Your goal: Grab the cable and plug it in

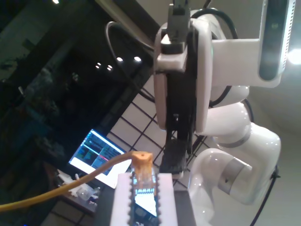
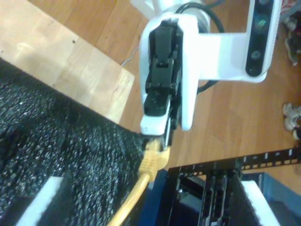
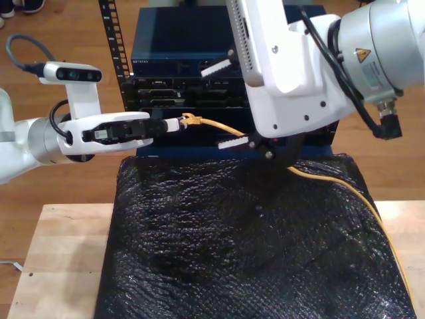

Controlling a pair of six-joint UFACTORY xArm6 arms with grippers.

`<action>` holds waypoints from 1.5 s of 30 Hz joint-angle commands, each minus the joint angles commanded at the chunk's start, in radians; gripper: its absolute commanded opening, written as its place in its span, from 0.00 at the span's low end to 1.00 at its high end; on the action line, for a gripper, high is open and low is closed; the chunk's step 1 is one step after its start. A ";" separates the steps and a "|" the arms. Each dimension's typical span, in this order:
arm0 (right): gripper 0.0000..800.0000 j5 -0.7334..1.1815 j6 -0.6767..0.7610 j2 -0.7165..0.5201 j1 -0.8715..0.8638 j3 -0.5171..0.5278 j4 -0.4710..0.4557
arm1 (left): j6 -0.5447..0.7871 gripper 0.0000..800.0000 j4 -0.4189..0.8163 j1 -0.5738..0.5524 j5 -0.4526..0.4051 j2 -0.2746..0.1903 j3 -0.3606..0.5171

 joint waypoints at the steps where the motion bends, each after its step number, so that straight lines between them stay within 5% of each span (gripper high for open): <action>1: 0.99 0.000 0.000 0.000 0.000 0.000 0.000 | 0.000 0.04 0.000 0.000 0.000 0.000 0.002; 17: 0.98 -0.114 -0.071 0.006 0.077 0.043 0.015 | 0.000 0.04 -0.011 0.000 0.034 0.002 0.003; 23: 0.89 -0.137 -0.074 0.006 0.077 0.046 0.017 | 0.000 0.04 -0.040 0.000 0.061 0.005 0.002; 28: 0.70 -0.140 -0.071 0.006 0.081 0.049 0.018 | 0.000 0.04 -0.040 0.000 0.064 0.006 0.002; 45: 0.45 -0.141 -0.068 0.008 0.083 0.051 0.044 | 0.002 0.04 -0.038 -0.002 0.066 0.006 0.003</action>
